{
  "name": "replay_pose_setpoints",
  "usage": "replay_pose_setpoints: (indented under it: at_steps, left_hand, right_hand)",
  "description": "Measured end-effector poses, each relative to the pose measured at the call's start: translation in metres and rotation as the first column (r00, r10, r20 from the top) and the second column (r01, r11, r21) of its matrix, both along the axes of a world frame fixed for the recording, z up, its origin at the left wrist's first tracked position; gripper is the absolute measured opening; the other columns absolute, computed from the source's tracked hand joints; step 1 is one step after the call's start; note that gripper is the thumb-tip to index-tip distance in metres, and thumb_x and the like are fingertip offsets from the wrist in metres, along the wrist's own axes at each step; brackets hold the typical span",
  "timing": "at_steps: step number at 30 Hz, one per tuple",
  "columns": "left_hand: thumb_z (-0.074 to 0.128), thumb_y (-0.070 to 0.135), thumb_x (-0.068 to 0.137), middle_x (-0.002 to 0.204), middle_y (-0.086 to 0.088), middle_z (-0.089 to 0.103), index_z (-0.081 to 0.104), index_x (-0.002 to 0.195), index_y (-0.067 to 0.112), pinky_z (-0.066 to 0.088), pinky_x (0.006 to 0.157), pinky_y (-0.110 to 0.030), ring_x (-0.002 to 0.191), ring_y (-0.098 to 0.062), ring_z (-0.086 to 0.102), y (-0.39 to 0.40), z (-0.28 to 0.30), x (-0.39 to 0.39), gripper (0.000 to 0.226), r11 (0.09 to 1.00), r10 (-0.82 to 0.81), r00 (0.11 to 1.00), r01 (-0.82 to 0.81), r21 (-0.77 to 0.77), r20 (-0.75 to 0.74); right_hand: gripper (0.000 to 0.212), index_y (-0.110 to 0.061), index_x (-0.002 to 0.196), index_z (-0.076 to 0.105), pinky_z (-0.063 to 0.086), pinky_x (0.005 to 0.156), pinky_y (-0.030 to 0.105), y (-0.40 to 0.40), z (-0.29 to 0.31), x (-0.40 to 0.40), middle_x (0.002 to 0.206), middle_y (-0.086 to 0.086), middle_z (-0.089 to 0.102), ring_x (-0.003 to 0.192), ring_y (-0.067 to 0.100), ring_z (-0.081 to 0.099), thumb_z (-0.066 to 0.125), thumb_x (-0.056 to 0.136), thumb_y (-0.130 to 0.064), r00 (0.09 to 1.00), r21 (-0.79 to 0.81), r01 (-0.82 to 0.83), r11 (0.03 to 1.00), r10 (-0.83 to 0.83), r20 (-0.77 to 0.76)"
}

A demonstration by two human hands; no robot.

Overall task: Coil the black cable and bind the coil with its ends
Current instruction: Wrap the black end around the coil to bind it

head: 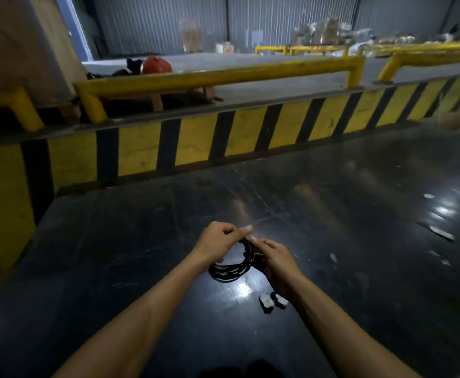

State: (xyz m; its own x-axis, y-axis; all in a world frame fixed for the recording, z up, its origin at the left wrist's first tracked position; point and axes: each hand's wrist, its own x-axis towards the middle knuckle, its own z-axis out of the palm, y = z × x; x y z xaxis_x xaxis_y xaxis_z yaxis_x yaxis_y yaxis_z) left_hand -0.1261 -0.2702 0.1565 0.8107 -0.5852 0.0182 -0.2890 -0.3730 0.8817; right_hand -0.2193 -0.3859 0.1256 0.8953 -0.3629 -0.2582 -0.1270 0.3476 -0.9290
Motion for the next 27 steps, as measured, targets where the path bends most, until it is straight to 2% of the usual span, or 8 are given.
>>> replay_pose_setpoints:
  at_steps: [3,6,8,10,16,20,23,27]
  left_hand:
    - [0.066,0.032,0.084,0.038,0.005,0.037,0.065,0.061,0.005,0.028,0.040,-0.022,0.034,-0.009,0.031,0.002,-0.033,-0.004,0.036,0.996,0.060,0.997,-0.057,0.070,-0.044]
    - [0.067,0.021,0.079,0.049,-0.005,0.045,0.070,0.071,-0.006,0.028,0.045,-0.025,0.038,-0.010,0.032,0.006,-0.060,-0.005,0.028,0.980,0.153,0.985,-0.141,0.138,-0.085]
    - [0.066,0.018,0.076,0.058,-0.009,0.050,0.070,0.072,-0.006,0.030,0.047,-0.025,0.047,-0.014,0.037,0.012,-0.070,-0.005,0.024,0.970,0.183,0.978,-0.163,0.178,-0.100]
    - [0.066,0.017,0.075,0.062,-0.009,0.052,0.072,0.071,-0.003,0.032,0.051,-0.027,0.056,-0.017,0.041,0.016,-0.079,-0.005,0.021,0.959,0.195,0.975,-0.168,0.228,-0.102]
    - [0.066,0.019,0.076,0.077,-0.017,0.072,0.076,0.072,0.005,0.041,0.054,-0.026,0.066,-0.016,0.056,0.029,-0.090,-0.006,0.018,0.918,0.260,0.961,-0.217,0.333,-0.092]
    - [0.066,0.018,0.079,0.073,-0.005,0.071,0.077,0.076,0.004,0.047,0.059,-0.026,0.066,-0.011,0.059,0.031,-0.089,-0.010,0.018,0.906,0.275,0.958,-0.231,0.354,-0.079]
    - [0.065,0.017,0.081,0.059,0.006,0.063,0.077,0.079,0.007,0.037,0.043,-0.012,0.054,-0.004,0.052,0.031,-0.086,-0.016,0.016,0.908,0.306,0.946,-0.257,0.330,-0.106]
    - [0.066,0.016,0.081,0.044,0.012,0.053,0.077,0.080,0.005,0.030,0.035,-0.009,0.046,-0.004,0.047,0.033,-0.093,-0.028,0.015,0.898,0.376,0.916,-0.322,0.301,-0.140]
  right_hand:
    - [0.014,-0.012,0.089,0.069,0.049,0.073,0.026,-0.008,-0.032,-0.011,0.087,0.005,0.072,0.082,0.016,0.066,0.056,0.092,-0.017,0.995,-0.071,-0.010,0.997,0.003,-0.098]
    - [0.011,-0.016,0.087,0.067,0.048,0.066,0.028,-0.028,-0.065,-0.017,0.094,0.015,0.070,0.073,0.018,0.065,0.058,0.088,-0.009,0.971,-0.360,-0.040,0.932,-0.050,-0.235]
    - [0.011,-0.013,0.089,0.069,0.048,0.071,0.029,-0.042,-0.086,-0.023,0.094,0.013,0.073,0.078,0.022,0.066,0.061,0.084,-0.010,0.933,-0.639,-0.159,0.752,-0.098,-0.347]
    - [0.014,-0.012,0.092,0.071,0.049,0.075,0.030,-0.050,-0.107,-0.028,0.096,0.010,0.074,0.090,0.025,0.067,0.060,0.082,-0.013,0.895,-0.770,-0.308,0.559,-0.105,-0.434]
    - [0.024,-0.014,0.106,0.063,0.048,0.079,0.034,-0.046,-0.135,-0.025,0.111,0.011,0.063,0.101,0.032,0.060,0.054,0.085,-0.022,0.862,-0.837,-0.492,0.239,-0.004,-0.507]
    - [0.030,-0.015,0.113,0.060,0.047,0.083,0.035,-0.039,-0.137,-0.008,0.114,0.011,0.062,0.102,0.032,0.061,0.050,0.090,-0.030,0.862,-0.852,-0.504,0.141,0.030,-0.506]
    - [0.025,-0.008,0.108,0.058,0.048,0.085,0.035,-0.034,-0.140,0.001,0.114,0.014,0.059,0.102,0.034,0.061,0.044,0.091,-0.020,0.796,-0.796,-0.605,0.032,0.049,-0.603]
    - [0.023,-0.006,0.108,0.056,0.049,0.084,0.037,-0.029,-0.143,0.005,0.113,0.015,0.059,0.102,0.033,0.061,0.040,0.090,-0.011,0.762,-0.763,-0.646,0.018,0.075,-0.644]
